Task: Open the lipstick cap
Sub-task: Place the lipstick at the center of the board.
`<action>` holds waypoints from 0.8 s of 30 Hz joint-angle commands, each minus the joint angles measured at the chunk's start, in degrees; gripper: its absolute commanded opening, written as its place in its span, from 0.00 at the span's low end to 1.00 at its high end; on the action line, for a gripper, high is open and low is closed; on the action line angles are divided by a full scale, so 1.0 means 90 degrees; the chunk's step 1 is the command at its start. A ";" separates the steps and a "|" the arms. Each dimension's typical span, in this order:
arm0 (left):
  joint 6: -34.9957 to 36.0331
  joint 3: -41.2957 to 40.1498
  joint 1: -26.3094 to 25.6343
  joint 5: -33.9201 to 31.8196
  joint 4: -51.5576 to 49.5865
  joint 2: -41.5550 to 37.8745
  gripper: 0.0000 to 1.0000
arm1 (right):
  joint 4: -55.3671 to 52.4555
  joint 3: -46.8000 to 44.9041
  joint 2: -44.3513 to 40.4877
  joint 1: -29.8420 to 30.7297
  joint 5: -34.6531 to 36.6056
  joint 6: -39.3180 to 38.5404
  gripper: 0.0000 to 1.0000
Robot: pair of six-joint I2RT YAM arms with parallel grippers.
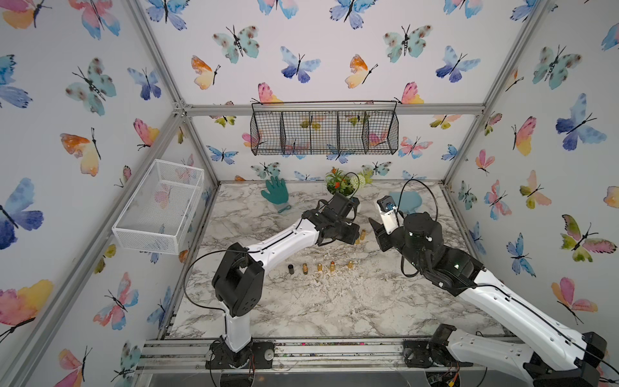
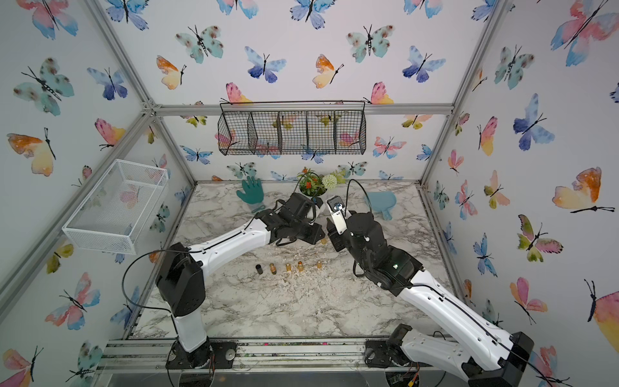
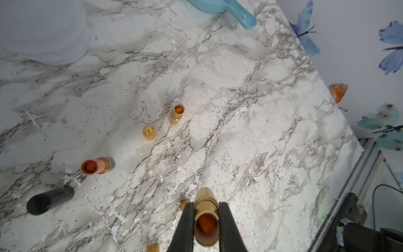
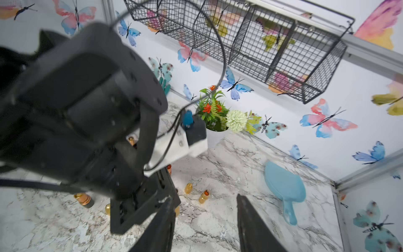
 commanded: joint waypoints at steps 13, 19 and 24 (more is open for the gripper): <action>0.0564 0.0313 -0.1016 -0.1525 0.0161 0.1319 0.15 | 0.0102 -0.0733 -0.0665 0.0005 0.0558 0.0382 0.47; 0.0532 -0.0040 -0.1015 -0.1379 0.0511 0.1308 0.15 | 0.0076 -0.0753 -0.0690 0.0005 0.0469 0.0375 0.47; 0.0494 -0.0206 -0.1050 -0.1373 0.0633 0.1293 0.17 | 0.0095 -0.0766 -0.0669 0.0005 0.0498 0.0375 0.47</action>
